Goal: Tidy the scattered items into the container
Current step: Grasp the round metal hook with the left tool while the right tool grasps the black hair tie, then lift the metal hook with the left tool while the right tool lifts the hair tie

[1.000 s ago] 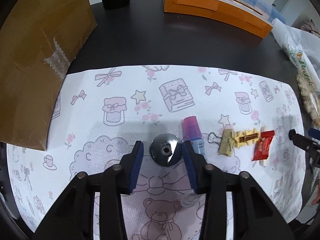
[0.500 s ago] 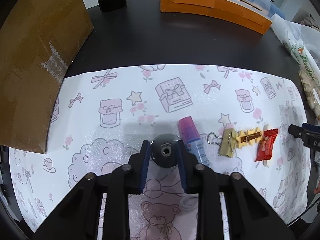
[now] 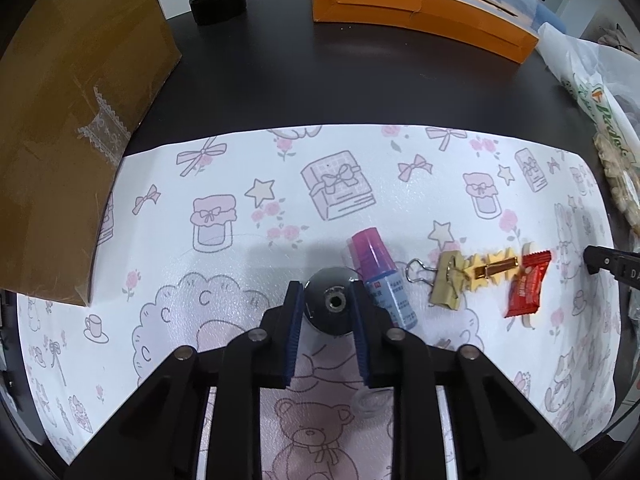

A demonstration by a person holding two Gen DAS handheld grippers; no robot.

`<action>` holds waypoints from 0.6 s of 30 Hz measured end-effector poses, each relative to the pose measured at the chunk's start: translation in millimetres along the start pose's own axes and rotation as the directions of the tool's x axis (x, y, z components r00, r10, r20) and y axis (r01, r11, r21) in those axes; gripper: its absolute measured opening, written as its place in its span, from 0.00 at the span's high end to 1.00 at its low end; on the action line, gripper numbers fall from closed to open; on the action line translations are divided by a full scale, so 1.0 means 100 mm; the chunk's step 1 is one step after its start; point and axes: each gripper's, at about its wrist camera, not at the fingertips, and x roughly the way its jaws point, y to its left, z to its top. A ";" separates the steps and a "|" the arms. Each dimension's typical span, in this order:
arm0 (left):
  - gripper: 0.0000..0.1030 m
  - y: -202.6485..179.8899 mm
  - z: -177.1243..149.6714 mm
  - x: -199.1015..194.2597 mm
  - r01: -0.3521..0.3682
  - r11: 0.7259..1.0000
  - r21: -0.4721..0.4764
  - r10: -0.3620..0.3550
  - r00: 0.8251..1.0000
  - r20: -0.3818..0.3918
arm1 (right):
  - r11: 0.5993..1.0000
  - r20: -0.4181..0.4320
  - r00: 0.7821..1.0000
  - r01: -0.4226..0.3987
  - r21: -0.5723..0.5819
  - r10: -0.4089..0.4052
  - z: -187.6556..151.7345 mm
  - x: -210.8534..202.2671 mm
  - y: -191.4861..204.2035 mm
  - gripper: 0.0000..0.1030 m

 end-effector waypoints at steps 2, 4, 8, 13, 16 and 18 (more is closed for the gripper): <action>0.77 -0.01 -0.01 0.00 0.000 1.000 -0.001 0.000 1.000 0.000 | 1.000 0.002 1.000 0.001 0.001 -0.001 0.01 -0.02 0.00 0.79; 0.77 -0.02 0.00 -0.02 0.001 1.000 -0.001 -0.001 1.000 0.004 | 1.000 0.012 1.000 0.001 -0.002 -0.001 0.01 -0.06 0.01 0.79; 0.90 -0.02 0.02 -0.07 0.003 1.000 0.005 -0.003 1.000 0.013 | 1.000 0.036 0.999 0.006 -0.019 -0.005 0.00 -0.17 0.06 0.79; 0.90 -0.04 0.02 -0.25 0.006 1.000 0.013 -0.006 0.999 0.038 | 0.999 0.067 0.998 0.008 -0.038 -0.005 -0.02 -0.32 0.12 0.79; 0.90 -0.02 0.02 -0.33 0.010 1.000 0.009 -0.010 0.999 0.050 | 0.999 0.087 0.996 0.010 -0.048 -0.006 -0.03 -0.41 0.16 0.79; 0.90 -0.01 0.01 -0.38 0.010 1.000 0.007 -0.011 0.998 0.056 | 0.999 0.095 0.995 0.008 -0.051 -0.003 -0.03 -0.45 0.18 0.79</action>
